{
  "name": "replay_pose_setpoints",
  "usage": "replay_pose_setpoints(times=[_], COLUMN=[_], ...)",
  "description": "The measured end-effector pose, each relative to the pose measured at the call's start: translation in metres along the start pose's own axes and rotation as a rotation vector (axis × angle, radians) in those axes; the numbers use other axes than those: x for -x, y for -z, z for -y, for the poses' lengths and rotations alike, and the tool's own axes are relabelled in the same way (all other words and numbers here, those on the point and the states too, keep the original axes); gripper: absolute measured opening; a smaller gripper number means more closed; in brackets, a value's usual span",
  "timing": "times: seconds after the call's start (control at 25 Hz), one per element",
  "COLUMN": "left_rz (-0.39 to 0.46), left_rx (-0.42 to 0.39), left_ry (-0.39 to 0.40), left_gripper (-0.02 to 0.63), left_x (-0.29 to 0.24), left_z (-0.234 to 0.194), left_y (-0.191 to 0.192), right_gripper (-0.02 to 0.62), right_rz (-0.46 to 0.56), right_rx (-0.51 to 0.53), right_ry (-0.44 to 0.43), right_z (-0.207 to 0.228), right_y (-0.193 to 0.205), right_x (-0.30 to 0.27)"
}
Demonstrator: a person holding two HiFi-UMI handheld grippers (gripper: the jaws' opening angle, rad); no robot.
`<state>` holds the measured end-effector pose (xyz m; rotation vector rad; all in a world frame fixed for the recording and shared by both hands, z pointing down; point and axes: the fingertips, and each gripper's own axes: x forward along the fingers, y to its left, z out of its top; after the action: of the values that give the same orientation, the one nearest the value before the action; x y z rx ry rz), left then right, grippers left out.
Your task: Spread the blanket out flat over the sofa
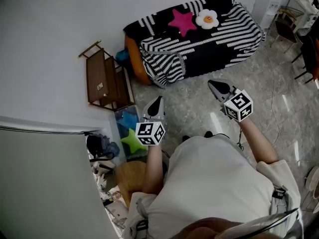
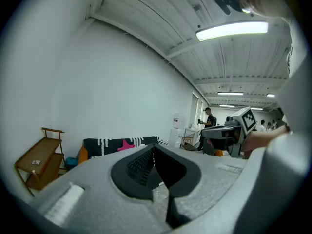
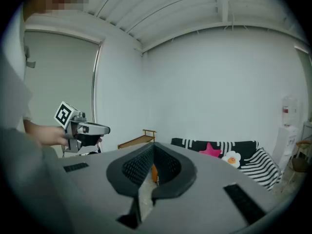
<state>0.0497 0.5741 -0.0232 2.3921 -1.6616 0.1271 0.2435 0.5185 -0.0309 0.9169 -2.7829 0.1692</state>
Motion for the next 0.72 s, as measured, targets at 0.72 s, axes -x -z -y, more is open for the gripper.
replay_pose_setpoints(times=[0.72], left_rz=[0.002], left_rx=[0.000], left_ry=[0.007], left_gripper=[0.018], left_x=[-0.0061], left_z=[-0.0011], left_y=[-0.0023], right_gripper=[0.002], right_rz=[0.032], right_rx=[-0.031], right_ry=[0.005], right_z=[0.0052], right_y=[-0.0025], right_x=[-0.0039])
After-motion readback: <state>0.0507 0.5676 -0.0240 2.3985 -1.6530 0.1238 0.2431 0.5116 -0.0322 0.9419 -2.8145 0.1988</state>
